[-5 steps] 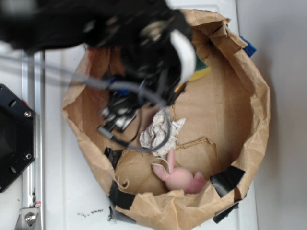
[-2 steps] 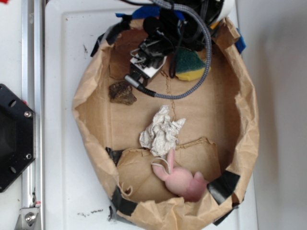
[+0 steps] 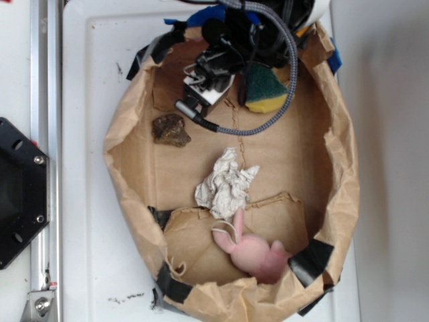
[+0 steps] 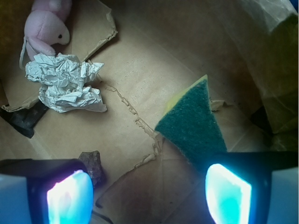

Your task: Grab the green sponge.

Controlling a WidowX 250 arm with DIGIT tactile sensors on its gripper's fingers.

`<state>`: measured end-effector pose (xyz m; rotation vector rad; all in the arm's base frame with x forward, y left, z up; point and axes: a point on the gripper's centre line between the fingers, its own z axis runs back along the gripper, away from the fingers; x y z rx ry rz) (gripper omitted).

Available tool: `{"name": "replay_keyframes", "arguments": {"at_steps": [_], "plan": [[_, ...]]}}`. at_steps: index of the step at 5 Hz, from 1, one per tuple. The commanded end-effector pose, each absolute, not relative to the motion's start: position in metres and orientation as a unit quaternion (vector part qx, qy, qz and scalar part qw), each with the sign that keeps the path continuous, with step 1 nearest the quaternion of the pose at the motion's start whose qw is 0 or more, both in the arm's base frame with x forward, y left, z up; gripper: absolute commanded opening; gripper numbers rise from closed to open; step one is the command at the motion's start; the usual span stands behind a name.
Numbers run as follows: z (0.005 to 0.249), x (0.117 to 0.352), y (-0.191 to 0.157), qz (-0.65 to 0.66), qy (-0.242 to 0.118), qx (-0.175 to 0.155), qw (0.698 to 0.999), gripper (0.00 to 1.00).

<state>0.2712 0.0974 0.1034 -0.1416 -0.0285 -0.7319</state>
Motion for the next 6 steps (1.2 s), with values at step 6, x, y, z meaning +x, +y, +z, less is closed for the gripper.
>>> {"name": "replay_keyframes", "arguments": {"at_steps": [6], "plan": [[0.103, 0.295, 0.077, -0.471, -0.026, 0.003, 0.882, 1.00]]}}
